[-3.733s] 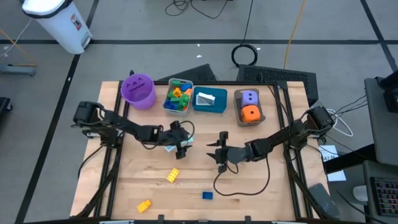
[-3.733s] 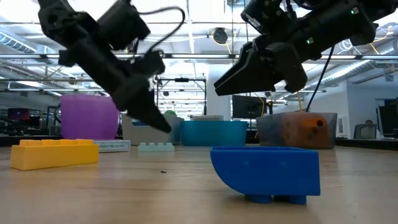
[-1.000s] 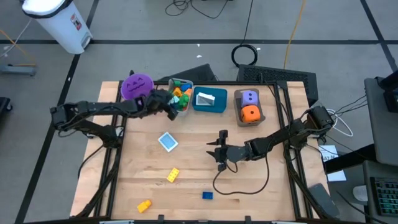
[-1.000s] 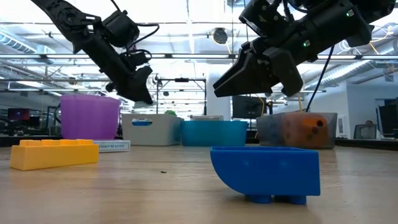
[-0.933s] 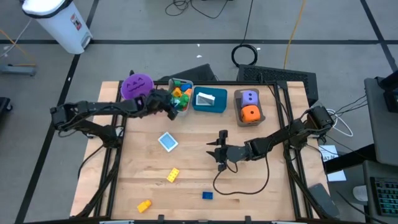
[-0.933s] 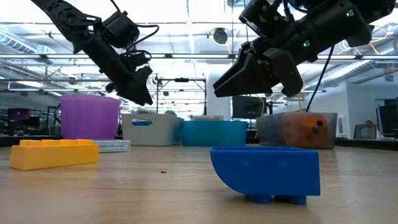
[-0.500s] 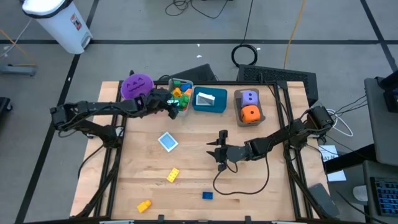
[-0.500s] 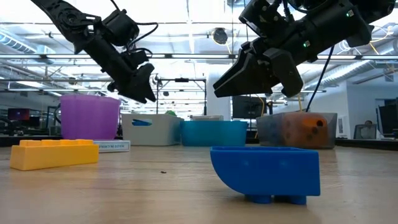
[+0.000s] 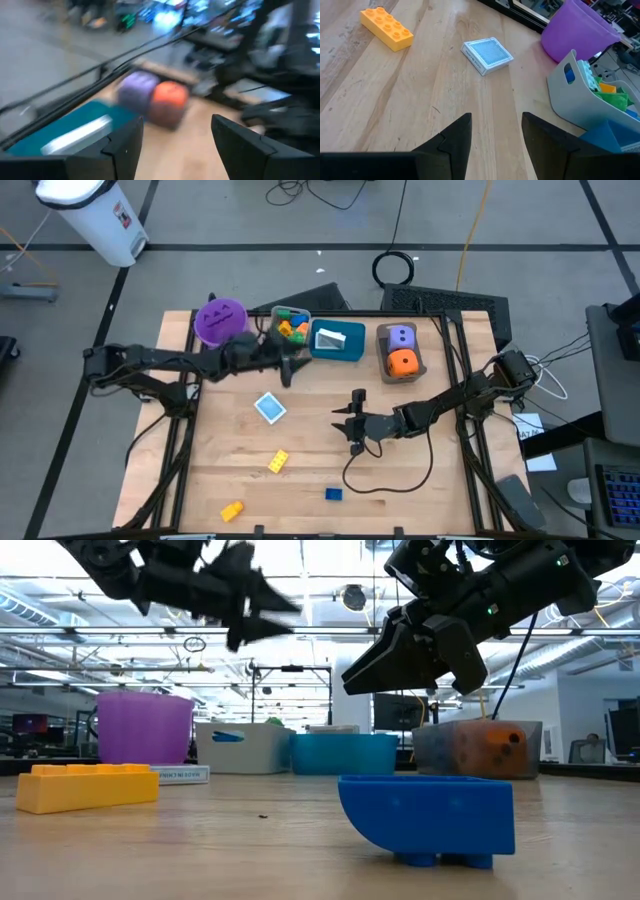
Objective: Pick & Place Toys
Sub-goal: Put the dark blue game piece into the gray bin
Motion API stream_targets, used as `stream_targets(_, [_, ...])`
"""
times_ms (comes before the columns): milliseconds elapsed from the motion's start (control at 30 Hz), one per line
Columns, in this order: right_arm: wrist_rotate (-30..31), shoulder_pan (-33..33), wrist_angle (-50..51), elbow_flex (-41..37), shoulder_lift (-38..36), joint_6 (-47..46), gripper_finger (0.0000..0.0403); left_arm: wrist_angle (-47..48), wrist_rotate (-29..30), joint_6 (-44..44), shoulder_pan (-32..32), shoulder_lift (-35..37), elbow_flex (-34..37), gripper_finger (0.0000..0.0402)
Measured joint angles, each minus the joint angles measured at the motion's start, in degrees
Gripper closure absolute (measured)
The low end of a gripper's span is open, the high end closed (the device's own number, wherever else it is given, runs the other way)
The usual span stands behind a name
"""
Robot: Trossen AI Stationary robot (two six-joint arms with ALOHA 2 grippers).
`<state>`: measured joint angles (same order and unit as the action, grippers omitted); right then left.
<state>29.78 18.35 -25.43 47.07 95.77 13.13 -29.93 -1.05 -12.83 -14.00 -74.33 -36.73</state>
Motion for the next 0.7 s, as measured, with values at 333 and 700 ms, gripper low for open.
stream_targets(333, [0.0, 0.0, 0.0, -0.02, 0.0, 0.0, 0.0236, -14.47, -0.49, 8.07, 18.2, -3.11, -0.03, 0.0158])
stream_targets(700, [-0.02, 0.0, 0.08, -0.09, 0.0, 0.0, 0.0235, -20.48, -0.44, 7.81, 31.85, -12.63, 0.0, 0.0158])
